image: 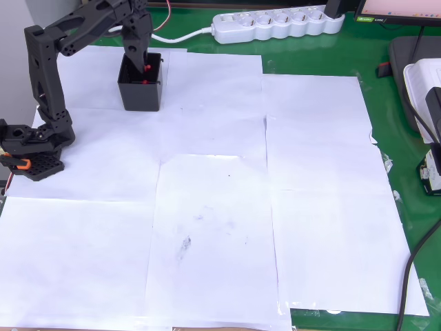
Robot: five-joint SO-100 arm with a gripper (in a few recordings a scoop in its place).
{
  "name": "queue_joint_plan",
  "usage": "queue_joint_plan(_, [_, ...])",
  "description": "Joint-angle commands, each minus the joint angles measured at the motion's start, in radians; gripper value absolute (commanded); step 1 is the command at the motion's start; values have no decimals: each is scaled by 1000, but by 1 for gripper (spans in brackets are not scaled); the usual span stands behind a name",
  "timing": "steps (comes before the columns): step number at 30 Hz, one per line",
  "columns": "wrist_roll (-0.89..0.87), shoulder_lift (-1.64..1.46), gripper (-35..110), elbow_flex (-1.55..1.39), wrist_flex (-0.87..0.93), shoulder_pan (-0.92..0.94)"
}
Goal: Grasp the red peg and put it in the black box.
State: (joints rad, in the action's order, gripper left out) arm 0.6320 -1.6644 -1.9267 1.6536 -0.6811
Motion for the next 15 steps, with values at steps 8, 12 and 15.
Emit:
queue_joint_plan(8, [12,23,21,-57,78,-6])
queue_joint_plan(12, [-25,23,0,-173,170,21])
queue_joint_plan(15, [8,35,0,-339,253,52])
